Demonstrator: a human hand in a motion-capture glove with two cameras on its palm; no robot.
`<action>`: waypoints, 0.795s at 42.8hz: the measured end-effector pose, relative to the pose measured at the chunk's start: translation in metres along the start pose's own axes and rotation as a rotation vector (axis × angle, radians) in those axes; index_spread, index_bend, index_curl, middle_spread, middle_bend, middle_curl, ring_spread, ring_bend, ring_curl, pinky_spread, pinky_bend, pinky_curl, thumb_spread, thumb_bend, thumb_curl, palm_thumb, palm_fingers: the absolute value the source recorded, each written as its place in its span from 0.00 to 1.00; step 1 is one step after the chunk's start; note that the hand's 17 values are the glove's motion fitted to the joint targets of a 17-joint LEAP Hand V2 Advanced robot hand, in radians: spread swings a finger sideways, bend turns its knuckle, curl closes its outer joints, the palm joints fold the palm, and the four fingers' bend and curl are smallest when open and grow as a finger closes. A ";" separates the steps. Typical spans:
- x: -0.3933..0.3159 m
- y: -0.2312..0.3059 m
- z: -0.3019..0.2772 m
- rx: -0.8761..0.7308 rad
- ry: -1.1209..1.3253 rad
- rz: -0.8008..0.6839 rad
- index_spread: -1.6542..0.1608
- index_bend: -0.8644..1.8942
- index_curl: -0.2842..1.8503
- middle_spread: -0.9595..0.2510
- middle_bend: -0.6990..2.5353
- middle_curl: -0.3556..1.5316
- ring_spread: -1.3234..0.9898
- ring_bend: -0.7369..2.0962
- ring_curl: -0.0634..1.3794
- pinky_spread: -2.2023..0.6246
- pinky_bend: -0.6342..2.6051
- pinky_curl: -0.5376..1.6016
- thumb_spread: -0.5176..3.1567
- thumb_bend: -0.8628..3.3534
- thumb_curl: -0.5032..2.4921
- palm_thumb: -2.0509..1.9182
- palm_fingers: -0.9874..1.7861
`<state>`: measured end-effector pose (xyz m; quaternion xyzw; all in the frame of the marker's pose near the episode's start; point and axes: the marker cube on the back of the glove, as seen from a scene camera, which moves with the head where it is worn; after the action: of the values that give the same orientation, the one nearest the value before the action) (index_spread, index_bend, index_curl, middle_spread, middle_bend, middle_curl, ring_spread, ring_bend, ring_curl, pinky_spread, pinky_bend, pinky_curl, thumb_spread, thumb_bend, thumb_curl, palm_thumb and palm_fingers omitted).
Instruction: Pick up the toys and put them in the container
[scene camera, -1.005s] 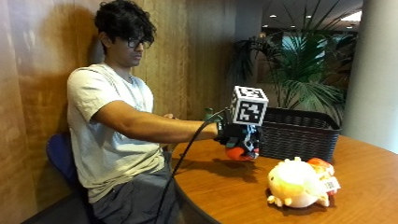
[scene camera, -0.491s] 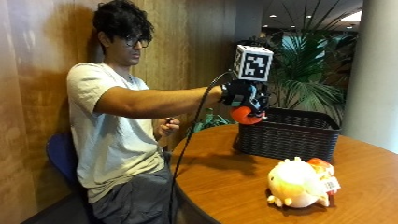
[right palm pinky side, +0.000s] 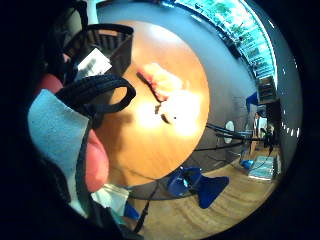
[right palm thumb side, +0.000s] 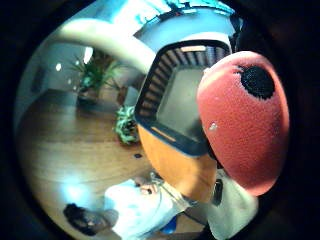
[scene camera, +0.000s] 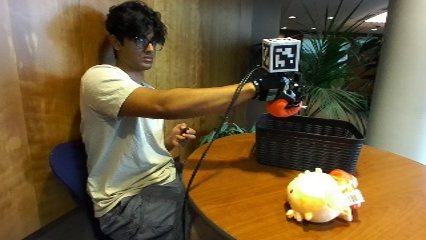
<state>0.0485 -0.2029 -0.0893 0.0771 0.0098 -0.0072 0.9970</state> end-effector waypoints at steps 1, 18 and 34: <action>-0.003 -0.003 0.002 -0.005 0.010 -0.009 0.71 0.52 0.40 0.39 0.41 0.57 0.28 0.62 0.59 0.63 0.58 0.49 0.29 0.24 0.49 0.71 0.54; -0.084 -0.064 0.011 -0.095 0.036 -0.099 0.70 0.51 0.46 0.41 0.40 0.64 0.28 0.62 0.63 0.64 0.61 0.50 0.29 0.23 0.51 0.71 0.49; -0.121 -0.106 0.047 -0.148 0.055 -0.128 0.70 0.47 0.50 0.46 0.37 0.68 0.30 0.60 0.65 0.64 0.62 0.49 0.32 0.23 0.52 0.71 0.43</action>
<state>-0.0736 -0.3133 -0.0562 0.0024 0.0425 -0.0682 0.9968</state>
